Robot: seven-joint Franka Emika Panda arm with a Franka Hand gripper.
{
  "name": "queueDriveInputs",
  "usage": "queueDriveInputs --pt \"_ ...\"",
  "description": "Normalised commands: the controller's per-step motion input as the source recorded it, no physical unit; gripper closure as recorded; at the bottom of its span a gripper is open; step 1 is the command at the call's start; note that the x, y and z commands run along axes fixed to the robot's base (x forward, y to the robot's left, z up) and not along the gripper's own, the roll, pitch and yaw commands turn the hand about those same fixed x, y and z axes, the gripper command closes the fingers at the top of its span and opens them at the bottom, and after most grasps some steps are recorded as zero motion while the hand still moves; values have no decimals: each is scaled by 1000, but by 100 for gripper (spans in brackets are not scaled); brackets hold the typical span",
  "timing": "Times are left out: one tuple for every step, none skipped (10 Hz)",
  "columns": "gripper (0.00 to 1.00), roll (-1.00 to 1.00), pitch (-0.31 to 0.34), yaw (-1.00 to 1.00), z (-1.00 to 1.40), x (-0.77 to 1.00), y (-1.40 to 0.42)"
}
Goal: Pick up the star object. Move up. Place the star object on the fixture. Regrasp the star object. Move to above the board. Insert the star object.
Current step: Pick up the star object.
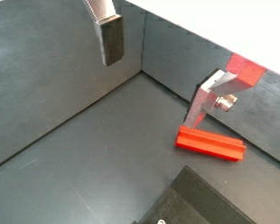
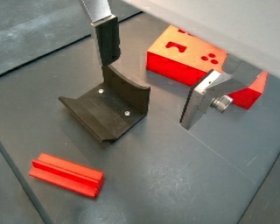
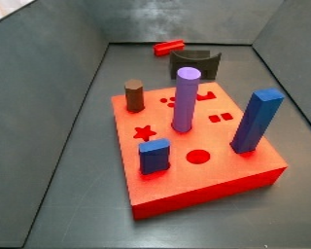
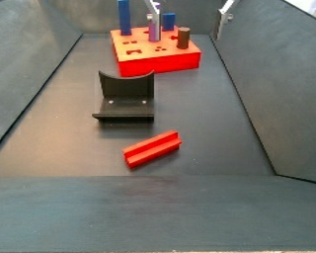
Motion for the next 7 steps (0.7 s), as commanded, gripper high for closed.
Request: queueDriveInputs --pt "0 17 0 -346 -497 77 389" --pt "0 36 106 -357 -886 343 611" --pt "0 60 117 -320 -946 294 651" --pt "0 46 123 -357 -954 306 631" --pt "0 23 116 -440 -997 371 549" --pt "0 56 123 -560 -977 491 354" --pt "0 83 110 -669 -986 483 200"
